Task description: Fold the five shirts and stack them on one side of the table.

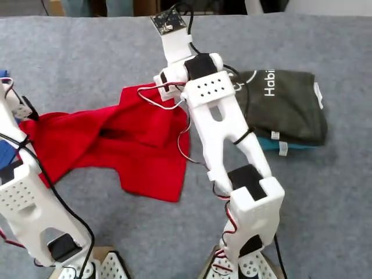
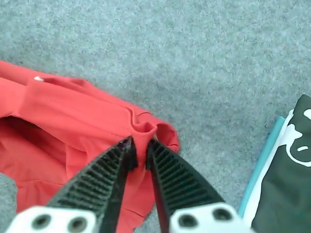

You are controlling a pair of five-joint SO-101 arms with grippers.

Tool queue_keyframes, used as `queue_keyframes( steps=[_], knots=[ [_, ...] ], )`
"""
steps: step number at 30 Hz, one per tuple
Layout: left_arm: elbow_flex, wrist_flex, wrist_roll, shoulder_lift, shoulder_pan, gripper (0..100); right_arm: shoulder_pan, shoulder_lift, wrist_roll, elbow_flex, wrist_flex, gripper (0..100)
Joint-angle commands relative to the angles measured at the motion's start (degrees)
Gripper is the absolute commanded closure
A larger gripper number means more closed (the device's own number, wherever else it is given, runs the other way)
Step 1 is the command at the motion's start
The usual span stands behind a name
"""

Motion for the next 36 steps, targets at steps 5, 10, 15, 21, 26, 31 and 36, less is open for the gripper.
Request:
queue_keyframes(
  steps=[5, 10, 15, 21, 26, 31, 36],
  knots=[
    [18.2, 1.8, 1.0, -10.4, -3.3, 81, 0.1, -0.4, 0.4, -0.7, -0.9, 98.4],
    [40.9, -7.0, -0.9, -21.8, -3.3, 81, 0.1, -0.3, 0.4, -0.5, -0.9, 98.4],
    [61.8, -18.2, -1.0, -37.2, -3.1, 81, 0.1, -0.3, 0.4, -0.5, -0.8, 98.4],
    [70.4, -23.4, -1.3, -42.5, -7.5, 72, 0.1, -0.3, 0.4, -0.4, -0.4, 98.4],
    [72.0, -27.3, -5.7, -38.4, -10.9, 72, 0.1, -0.3, 0.4, -0.4, -0.4, 98.4],
    [69.4, -28.4, -5.7, -31.3, -10.7, 72, 0.1, -0.3, 0.4, -0.4, -0.4, 98.4],
    [68.1, -28.4, -5.4, -24.9, -10.1, 72, 0.1, -0.3, 0.4, -0.4, -0.4, 98.4]
  ],
)
